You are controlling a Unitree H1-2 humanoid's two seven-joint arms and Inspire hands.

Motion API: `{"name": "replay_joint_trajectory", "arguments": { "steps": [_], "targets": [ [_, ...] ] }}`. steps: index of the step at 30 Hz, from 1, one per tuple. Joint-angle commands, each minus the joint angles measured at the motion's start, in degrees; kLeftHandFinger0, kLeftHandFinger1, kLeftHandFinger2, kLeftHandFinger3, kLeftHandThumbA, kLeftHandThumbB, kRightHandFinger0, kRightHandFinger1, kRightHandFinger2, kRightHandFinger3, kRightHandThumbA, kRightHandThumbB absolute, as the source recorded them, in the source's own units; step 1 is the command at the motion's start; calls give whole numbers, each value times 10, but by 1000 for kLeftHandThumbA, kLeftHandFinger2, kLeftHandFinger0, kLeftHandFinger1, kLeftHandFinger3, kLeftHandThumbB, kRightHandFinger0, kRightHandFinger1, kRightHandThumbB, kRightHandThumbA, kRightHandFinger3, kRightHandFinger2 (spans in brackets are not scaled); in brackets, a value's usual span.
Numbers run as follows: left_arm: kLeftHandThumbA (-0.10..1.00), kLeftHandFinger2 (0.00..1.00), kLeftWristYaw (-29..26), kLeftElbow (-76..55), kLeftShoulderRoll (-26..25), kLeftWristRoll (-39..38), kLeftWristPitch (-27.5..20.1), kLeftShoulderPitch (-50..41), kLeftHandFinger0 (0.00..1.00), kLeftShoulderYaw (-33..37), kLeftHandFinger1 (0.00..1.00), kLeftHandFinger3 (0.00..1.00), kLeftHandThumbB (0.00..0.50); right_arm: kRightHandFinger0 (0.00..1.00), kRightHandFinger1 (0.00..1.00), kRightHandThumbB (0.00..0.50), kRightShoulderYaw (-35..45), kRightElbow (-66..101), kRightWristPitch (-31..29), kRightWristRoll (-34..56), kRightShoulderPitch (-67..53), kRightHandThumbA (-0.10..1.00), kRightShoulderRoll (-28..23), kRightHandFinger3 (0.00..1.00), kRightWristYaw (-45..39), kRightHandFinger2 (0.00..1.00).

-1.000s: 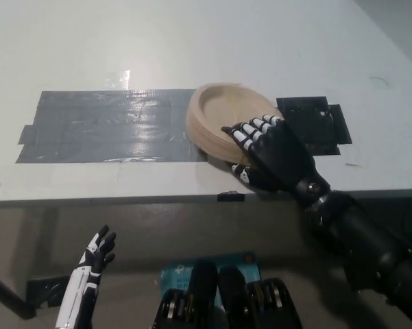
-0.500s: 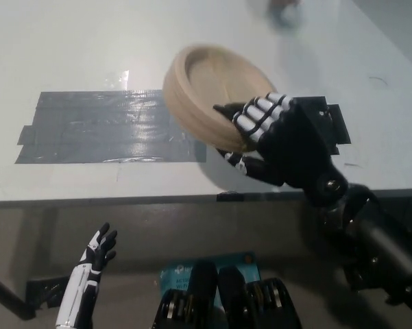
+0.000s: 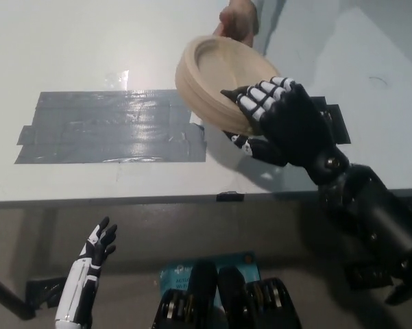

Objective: A stack of plates is kept in the middle of the desk close to the robot and the robot grabs the stack with its right hand, picks it up and hands it to a person.

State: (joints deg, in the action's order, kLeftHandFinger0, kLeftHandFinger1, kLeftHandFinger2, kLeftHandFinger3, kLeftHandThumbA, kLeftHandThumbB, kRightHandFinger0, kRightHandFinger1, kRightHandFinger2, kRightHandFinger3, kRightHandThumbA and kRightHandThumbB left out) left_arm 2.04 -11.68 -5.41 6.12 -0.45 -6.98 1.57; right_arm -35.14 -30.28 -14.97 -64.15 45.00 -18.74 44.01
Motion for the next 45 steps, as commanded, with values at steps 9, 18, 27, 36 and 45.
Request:
{"name": "replay_joint_trajectory", "arguments": {
  "steps": [9, 18, 27, 36, 45],
  "targets": [
    [1000, 1000, 4, -26, -6, -3, 0, -4, 1000, 1, 1000, 1000, 0, 0, 27, 304, 1, -213, 3, -2, 165, -100, 55, 456, 70, 261],
    [1000, 1000, 5, -33, -8, -1, 6, 4, 1000, 2, 1000, 1000, 0, 1000, 1000, 434, 45, -163, 21, 99, 154, 447, 66, 1000, -172, 1000],
    [1000, 1000, 4, -28, -9, 1, 1, 8, 1000, 1, 1000, 1000, 0, 1000, 1000, 500, 79, 115, 104, 236, 77, 816, 12, 1000, -442, 1000],
    [1000, 1000, 3, -28, -7, 1, 5, 10, 1000, 2, 1000, 1000, 0, 1000, 1000, 500, 129, 425, 161, 318, -52, 824, -57, 1000, -476, 1000],
    [1000, 1000, -2, -18, -4, 3, -1, 18, 1000, 0, 1000, 1000, 0, 1000, 1000, 486, 158, 709, 221, 331, -270, 812, -75, 1000, -452, 1000]
  ]
}}
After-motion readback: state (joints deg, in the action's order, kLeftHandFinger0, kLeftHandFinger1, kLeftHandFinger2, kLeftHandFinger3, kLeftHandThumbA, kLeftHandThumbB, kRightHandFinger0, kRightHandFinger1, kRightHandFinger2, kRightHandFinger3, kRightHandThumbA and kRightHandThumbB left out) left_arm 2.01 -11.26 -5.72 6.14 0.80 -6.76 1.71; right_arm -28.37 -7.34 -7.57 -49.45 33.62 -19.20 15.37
